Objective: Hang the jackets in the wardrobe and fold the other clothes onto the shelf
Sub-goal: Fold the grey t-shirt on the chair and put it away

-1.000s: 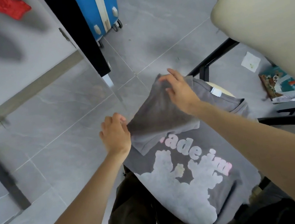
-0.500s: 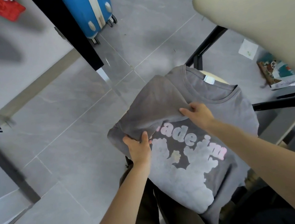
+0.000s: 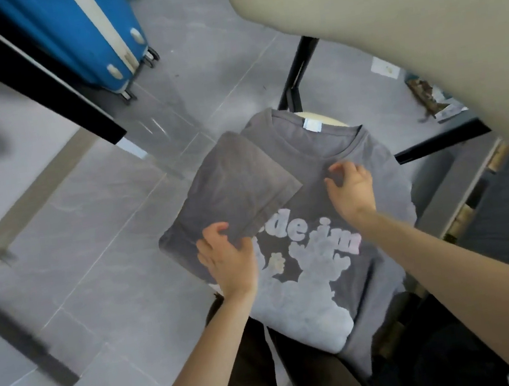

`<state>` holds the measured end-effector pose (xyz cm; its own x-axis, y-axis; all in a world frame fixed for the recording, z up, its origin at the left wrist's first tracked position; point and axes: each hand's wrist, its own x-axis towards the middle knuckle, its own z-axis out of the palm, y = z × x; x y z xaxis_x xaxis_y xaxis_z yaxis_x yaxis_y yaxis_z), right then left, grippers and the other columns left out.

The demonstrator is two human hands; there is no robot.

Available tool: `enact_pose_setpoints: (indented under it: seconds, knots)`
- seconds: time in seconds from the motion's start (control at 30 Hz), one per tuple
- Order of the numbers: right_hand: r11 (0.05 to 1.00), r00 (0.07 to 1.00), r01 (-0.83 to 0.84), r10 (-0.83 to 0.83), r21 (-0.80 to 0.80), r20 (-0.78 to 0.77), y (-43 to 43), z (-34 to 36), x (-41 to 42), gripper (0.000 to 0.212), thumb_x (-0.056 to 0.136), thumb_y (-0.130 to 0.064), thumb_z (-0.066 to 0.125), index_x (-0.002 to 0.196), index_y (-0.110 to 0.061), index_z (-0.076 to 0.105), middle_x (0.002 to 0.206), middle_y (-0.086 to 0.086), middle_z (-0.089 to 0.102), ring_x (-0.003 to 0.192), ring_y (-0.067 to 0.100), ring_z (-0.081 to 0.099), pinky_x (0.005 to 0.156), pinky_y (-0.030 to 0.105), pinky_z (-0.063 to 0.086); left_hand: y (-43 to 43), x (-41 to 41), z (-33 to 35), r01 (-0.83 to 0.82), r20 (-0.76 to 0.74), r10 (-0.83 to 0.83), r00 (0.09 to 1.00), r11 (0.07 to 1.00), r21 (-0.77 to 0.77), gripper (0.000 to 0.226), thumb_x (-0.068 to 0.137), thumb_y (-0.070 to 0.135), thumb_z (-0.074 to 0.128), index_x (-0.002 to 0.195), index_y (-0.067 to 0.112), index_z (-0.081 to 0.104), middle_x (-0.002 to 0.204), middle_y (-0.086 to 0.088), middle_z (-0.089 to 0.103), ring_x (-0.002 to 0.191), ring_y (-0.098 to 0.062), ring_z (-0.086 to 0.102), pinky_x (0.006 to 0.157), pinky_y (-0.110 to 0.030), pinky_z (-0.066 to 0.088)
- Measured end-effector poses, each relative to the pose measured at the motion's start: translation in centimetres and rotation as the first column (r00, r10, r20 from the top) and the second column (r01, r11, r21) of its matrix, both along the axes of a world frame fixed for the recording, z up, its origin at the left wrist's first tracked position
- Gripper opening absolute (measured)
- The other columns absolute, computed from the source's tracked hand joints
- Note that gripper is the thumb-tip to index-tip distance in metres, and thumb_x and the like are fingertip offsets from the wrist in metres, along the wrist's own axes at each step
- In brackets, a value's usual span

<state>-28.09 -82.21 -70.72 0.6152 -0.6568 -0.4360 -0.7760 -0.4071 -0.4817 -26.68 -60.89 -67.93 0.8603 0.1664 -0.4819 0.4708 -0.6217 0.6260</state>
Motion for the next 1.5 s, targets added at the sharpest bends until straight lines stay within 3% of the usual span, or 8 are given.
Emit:
enact_pose_setpoints:
  seconds: [0.27,0.47,0.6,0.83,1.03,1.2,1.33,1.5]
  knots:
    - [0.930,0.918,0.367,-0.362,0.002,-0.165,-6.4,-1.8,-10.2,0.046,0.095,-0.024,0.056,0.135,-0.007,0.041,0.144,0.018,0.035,0.131,0.038,0.032,0.105,0.043,0.031,-9.4,-1.6,0.1,0.512,0.014,-0.527,0.850,0.819,-0.258,0.033,0.088,-0.003,0.049,0.103,0.022,0.065,0.106,0.001,0.056,0.096,-0.011,0.055,0.088,-0.020,0.044]
    - [0.609,0.719,0.687,-0.646,0.396,-0.255,-6.7,-4.4,-15.2,0.058,0.090,-0.045,0.063,0.134,-0.010,0.045,0.127,0.007,0.054,0.119,0.029,0.054,0.086,0.033,0.043,-13.1,-2.9,-1.5,0.681,-0.044,-0.710,0.703,0.690,-0.245,0.037,0.090,-0.003,0.047,0.115,0.016,0.067,0.113,0.000,0.058,0.103,-0.014,0.057,0.096,-0.025,0.044]
    - [0.763,0.796,0.604,-0.594,0.229,-0.119,-6.9,-4.7,-16.2,0.026,0.092,-0.032,0.063,0.104,-0.011,0.055,0.110,0.010,0.061,0.103,0.027,0.058,0.078,0.030,0.041,-13.8,-3.3,-2.5,0.754,-0.061,-0.769,0.637,0.637,-0.160,0.037,0.090,-0.003,0.048,0.117,0.015,0.066,0.116,-0.004,0.058,0.106,-0.017,0.057,0.095,-0.024,0.042]
    - [0.871,0.884,0.449,-0.465,0.197,0.041,-7.7,-0.7,-15.4,0.018,0.096,-0.025,0.057,0.101,-0.007,0.061,0.092,0.001,0.063,0.092,0.021,0.061,0.080,0.027,0.044,-14.6,-3.0,-3.2,0.736,-0.093,-0.747,0.658,0.665,-0.125,0.038,0.092,-0.001,0.045,0.119,0.015,0.064,0.122,-0.005,0.060,0.108,-0.017,0.057,0.088,-0.016,0.036]
    - [0.861,0.962,0.133,-0.230,0.490,0.144,-2.6,1.5,-13.4,0.009,0.091,-0.020,0.065,0.093,-0.012,0.070,0.090,-0.003,0.073,0.085,0.008,0.067,0.087,0.026,0.052,-14.2,-1.4,-3.3,0.629,-0.097,-0.640,0.762,0.767,-0.125,0.032,0.101,0.013,0.039,0.126,0.016,0.058,0.129,-0.004,0.059,0.110,-0.017,0.055,0.095,-0.030,0.043]
    - [0.839,0.842,0.509,-0.532,0.194,0.092,-3.5,0.0,-15.0,0.047,0.082,-0.017,0.074,0.121,-0.016,0.048,0.124,0.002,0.048,0.117,0.019,0.043,0.098,0.029,0.039,-13.7,-1.1,-3.1,0.647,-0.179,-0.663,0.727,0.748,-0.146,0.033,0.102,0.016,0.037,0.130,0.020,0.055,0.133,-0.004,0.057,0.115,-0.017,0.054,0.099,-0.031,0.042]
    - [0.674,0.755,0.655,-0.609,0.341,-0.244,-5.0,-1.6,-16.2,0.095,0.075,-0.033,0.082,0.147,-0.014,0.023,0.149,0.011,0.031,0.137,0.033,0.030,0.112,0.045,0.032,-13.9,-1.4,-2.6,0.672,-0.152,-0.682,0.716,0.731,-0.115,0.035,0.102,0.016,0.038,0.133,0.022,0.053,0.131,-0.003,0.056,0.115,-0.017,0.053,0.098,-0.032,0.042]
    - [0.760,0.799,0.601,-0.584,0.246,-0.145,-4.7,-1.9,-17.4,0.035,0.082,-0.026,0.075,0.103,-0.010,0.054,0.117,0.009,0.050,0.091,0.019,0.052,0.083,0.028,0.043,-15.2,-1.9,-1.2,0.790,-0.032,-0.799,0.600,0.599,-0.129,0.034,0.101,0.016,0.042,0.131,0.024,0.054,0.126,-0.003,0.055,0.108,-0.015,0.053,0.097,-0.035,0.046]
